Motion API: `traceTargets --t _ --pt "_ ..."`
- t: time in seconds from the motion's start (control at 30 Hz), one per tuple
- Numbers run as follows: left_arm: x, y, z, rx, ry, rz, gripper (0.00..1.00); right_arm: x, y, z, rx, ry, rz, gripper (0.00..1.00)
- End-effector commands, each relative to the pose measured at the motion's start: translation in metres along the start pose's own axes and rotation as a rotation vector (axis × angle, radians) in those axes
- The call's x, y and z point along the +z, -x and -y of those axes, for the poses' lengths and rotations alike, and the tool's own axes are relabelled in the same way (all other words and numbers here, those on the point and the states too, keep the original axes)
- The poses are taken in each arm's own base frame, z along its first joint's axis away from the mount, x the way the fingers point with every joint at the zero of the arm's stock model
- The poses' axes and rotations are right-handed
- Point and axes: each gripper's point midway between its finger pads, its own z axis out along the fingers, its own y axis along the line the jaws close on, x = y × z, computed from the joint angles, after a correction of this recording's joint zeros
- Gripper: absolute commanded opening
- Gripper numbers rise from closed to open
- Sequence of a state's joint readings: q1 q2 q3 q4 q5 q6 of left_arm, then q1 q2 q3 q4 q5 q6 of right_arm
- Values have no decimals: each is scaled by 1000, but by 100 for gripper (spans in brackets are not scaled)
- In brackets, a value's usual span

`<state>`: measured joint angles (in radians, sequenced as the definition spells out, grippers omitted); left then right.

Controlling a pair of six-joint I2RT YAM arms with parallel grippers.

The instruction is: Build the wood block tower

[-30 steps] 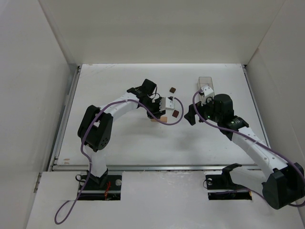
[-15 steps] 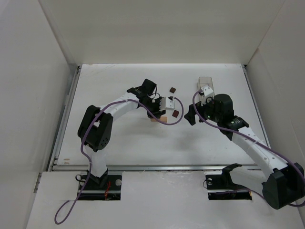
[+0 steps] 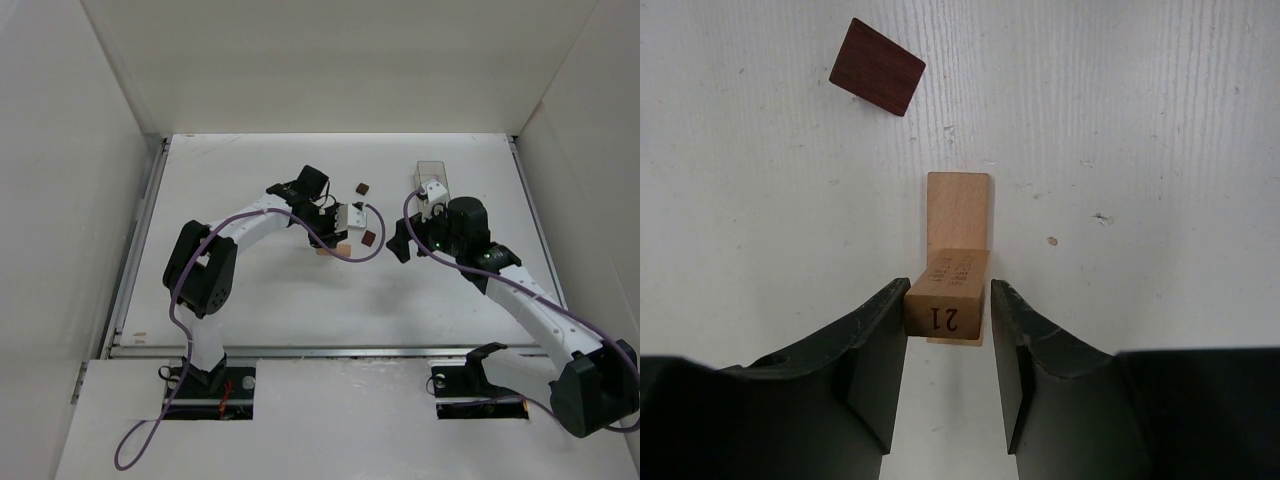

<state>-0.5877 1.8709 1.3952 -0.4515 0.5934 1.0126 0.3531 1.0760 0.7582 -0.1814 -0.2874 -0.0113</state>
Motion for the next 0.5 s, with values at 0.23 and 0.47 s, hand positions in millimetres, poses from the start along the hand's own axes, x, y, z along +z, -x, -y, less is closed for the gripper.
traceTargets --t 0.23,0.47 --pt "1 2 4 12 -11 15 35 -3 22 1 -24 -1 51 100" --pt "1 1 3 12 -6 7 35 -3 22 -1 -24 8 51 100"
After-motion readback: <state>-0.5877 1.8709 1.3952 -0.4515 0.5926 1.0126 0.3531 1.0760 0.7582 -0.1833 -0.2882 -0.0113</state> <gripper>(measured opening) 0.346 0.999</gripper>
